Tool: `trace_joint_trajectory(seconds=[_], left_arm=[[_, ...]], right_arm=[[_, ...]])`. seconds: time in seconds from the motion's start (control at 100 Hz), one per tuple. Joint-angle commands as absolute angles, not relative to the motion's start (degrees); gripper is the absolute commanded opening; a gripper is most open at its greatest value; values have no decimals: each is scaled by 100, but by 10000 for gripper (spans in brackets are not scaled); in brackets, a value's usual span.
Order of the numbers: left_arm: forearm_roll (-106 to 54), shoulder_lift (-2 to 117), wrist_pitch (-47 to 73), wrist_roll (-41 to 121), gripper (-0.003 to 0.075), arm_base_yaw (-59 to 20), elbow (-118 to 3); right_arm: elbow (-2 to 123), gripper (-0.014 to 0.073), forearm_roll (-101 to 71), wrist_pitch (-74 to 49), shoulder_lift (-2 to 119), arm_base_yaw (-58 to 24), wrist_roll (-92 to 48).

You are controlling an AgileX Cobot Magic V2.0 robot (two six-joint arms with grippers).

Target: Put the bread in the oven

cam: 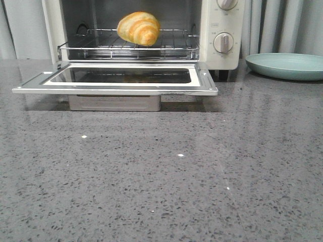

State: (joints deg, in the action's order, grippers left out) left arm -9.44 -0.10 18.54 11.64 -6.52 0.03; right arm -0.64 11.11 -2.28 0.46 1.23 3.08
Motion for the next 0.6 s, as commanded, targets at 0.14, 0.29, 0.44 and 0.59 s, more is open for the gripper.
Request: trace_joint_trajectory(seconds=[0.14, 0.29, 0.44, 0.59], left_arm=[[-986, -169, 1398, 1094, -21, -653, 130], [-986, -169, 1398, 1094, -21, -653, 130], [-986, -169, 1398, 1094, -21, -653, 130], [-986, -169, 1398, 1094, -21, -653, 130]], right_arm=[[-209, -49, 1076, -238, 127, 191, 327], [-209, -49, 1076, -697, 127, 191, 327], [-209, -49, 1076, -1054, 127, 191, 327], [-209, -49, 1033, -1649, 127, 191, 327]])
